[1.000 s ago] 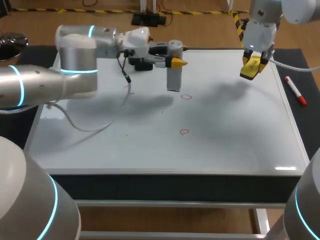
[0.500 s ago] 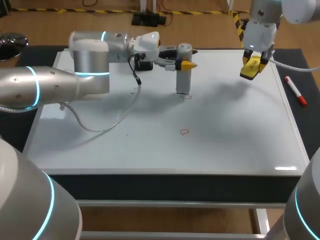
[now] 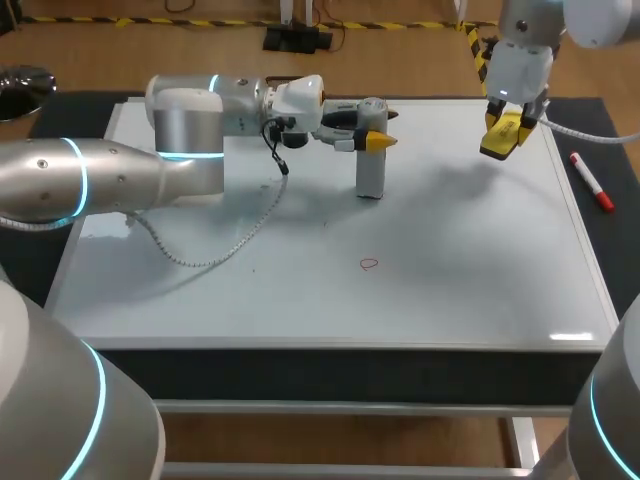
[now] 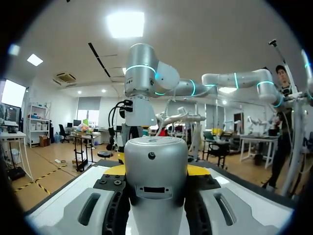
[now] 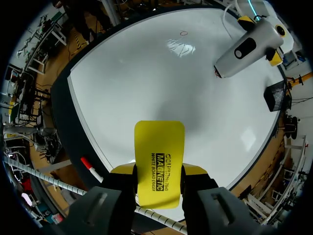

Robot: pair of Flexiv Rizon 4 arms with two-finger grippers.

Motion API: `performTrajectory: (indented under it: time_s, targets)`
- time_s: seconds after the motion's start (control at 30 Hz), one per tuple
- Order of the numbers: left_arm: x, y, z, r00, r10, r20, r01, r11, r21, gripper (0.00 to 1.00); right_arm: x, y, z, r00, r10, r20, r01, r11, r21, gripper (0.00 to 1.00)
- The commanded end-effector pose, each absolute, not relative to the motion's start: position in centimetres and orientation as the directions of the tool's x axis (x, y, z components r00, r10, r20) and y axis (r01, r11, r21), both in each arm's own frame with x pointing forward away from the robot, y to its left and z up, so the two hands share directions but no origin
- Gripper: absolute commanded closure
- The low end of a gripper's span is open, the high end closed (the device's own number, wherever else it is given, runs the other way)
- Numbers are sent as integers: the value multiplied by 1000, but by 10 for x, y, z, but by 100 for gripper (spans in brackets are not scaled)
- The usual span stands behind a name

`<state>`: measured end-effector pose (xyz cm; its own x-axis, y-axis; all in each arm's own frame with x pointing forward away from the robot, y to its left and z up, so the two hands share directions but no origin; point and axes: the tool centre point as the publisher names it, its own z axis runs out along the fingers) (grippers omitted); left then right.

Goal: Pick up the inspection probe, press it on each red-marked spot on the whiteboard one by one, put down the probe, pick up the eraser, and wipe off all the red marks.

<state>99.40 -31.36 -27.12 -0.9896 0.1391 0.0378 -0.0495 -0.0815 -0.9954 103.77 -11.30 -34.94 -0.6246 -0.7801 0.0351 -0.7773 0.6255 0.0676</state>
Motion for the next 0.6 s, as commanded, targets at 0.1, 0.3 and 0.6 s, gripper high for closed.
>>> performTrajectory:
  time_s: [0.1, 0.3, 0.6]
  targets:
    - [995, -315, -273, -988, 153, 34, -47, -78, -996, 100, 1038, -113, -348, -623, -781, 39, -778, 624, 66, 100]
    - [994, -312, -275, -988, 151, 37, -49, -76, -996, 100, 1038, -113, -348, -623, -781, 39, -778, 624, 66, 100]
    - [993, -309, -276, -988, 150, 36, -48, -74, -996, 100, 1038, -113, -348, -623, -781, 39, -778, 624, 66, 100]
